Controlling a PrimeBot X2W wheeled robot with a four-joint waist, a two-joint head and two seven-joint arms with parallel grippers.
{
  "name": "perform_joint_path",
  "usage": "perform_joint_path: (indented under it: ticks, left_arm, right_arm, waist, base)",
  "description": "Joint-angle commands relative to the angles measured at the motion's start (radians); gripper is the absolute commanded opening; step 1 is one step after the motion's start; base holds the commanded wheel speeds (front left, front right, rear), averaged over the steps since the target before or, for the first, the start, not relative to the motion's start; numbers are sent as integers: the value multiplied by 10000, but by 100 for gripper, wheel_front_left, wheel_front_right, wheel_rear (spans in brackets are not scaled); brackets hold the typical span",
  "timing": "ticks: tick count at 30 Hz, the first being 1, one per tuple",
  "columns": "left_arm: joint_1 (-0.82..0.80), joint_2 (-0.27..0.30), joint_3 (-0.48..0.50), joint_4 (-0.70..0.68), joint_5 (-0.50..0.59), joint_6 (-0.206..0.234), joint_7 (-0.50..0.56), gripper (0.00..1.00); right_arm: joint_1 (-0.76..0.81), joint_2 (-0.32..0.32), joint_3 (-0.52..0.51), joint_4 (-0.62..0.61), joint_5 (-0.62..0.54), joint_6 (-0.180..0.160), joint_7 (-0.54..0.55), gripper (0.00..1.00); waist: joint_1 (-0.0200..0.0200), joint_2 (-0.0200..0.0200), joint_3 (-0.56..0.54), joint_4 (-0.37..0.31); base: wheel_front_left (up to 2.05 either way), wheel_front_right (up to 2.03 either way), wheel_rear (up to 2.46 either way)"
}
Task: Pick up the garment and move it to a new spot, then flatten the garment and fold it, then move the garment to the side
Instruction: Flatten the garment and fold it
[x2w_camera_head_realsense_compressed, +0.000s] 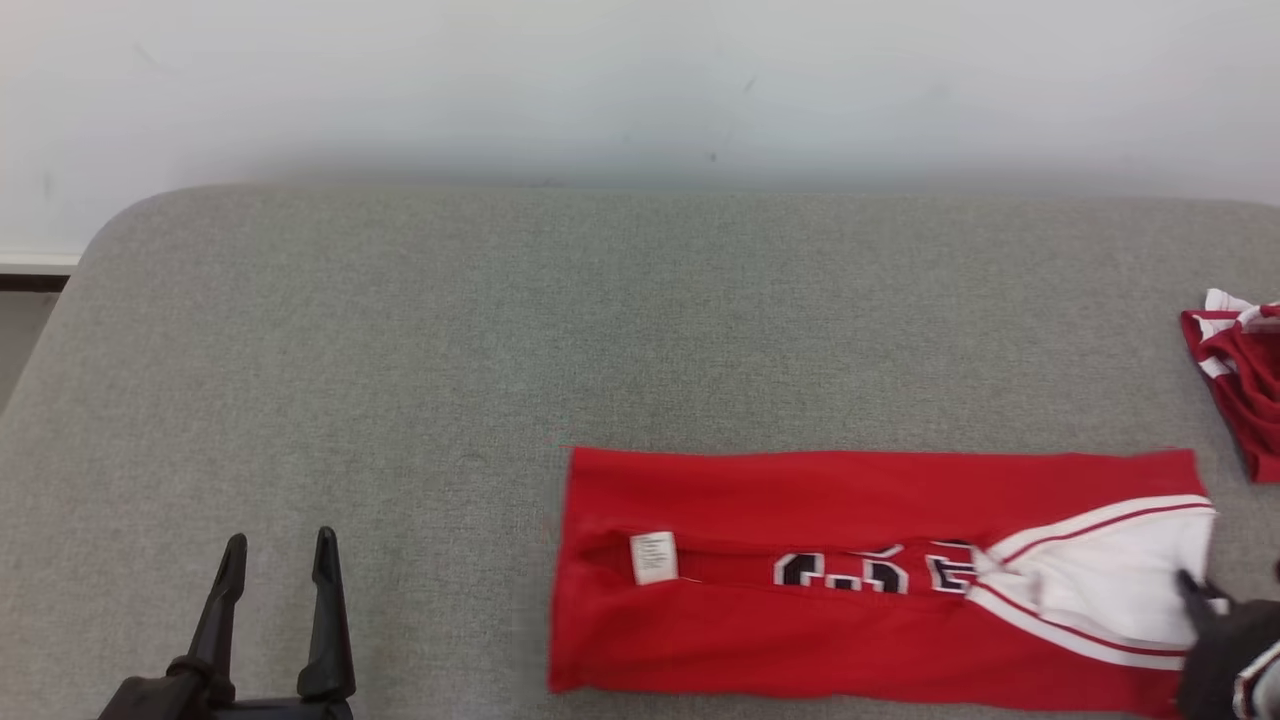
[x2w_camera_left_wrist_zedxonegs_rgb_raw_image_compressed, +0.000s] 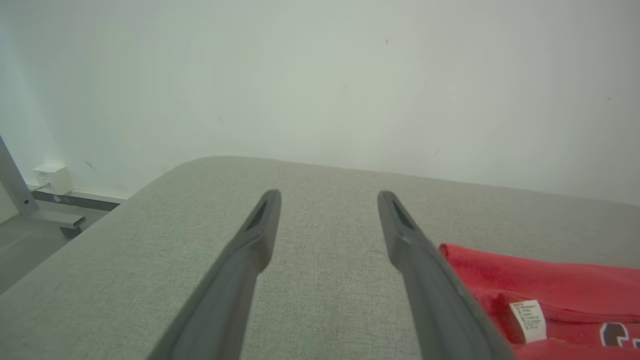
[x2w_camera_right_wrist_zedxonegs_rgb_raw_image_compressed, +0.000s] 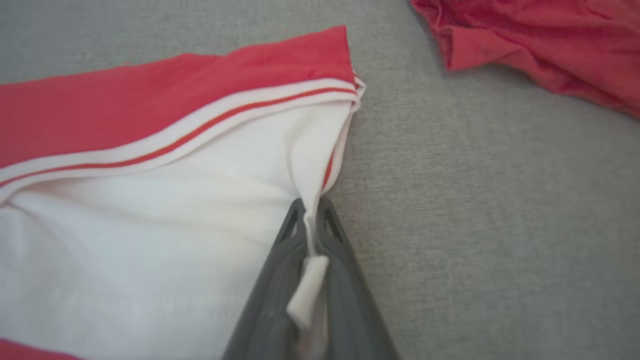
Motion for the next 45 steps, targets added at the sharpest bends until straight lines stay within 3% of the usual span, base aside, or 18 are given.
perform_joint_path:
  ticks: [1,7,11,19,20,29,36,45]
  left_arm:
    - [163,-15,21,-5,35,17,2,100]
    - [346,-14,-10,-27,-89,154,2,100]
    - [387,-12,-38,27,-115,166,2,100]
    - [394,-13,3,-34,-122,163,1,100]
    - [376,-12,-20,-19,-123,166,1,100]
    - [217,-13,-124,120,-156,128,1,100]
    - [115,-13,-371,223,-223,153,1,100]
    - [-203,-15,-719,394,-290,196,1,100]
  right_arm:
    - [108,-321,-80,84,66,-49,-113,0]
    - [145,-695,24,-451,300,-43,-323,0]
    - [338,-528,335,-1440,373,-41,-291,0]
    - [913,30,602,-4348,461,-40,153,0]
    - [1058,199,607,-5235,335,-40,419,0]
    - [1515,1367,767,-7477,-122,-40,1452,0]
    - [1228,2923,1614,-7486,-457,-40,1794,0]
    - [308,4150,2171,-5612,-437,-40,1262,0]
  waist:
    - [0,-1,-61,-58]
    - [0,-1,-206,-354]
    - [0,-1,-299,-567]
    - [0,-1,-345,-854]
    - [0,-1,-329,-879]
    - [0,-1,-343,-555]
    - [0,-1,-326,-54]
    - [0,-1,-111,473]
  base:
    - [0,0,0]
    - [0,0,0]
    - [0,0,0]
    - [0,0,0]
    - [0,0,0]
    - [0,0,0]
    - [0,0,0]
    - [0,0,0]
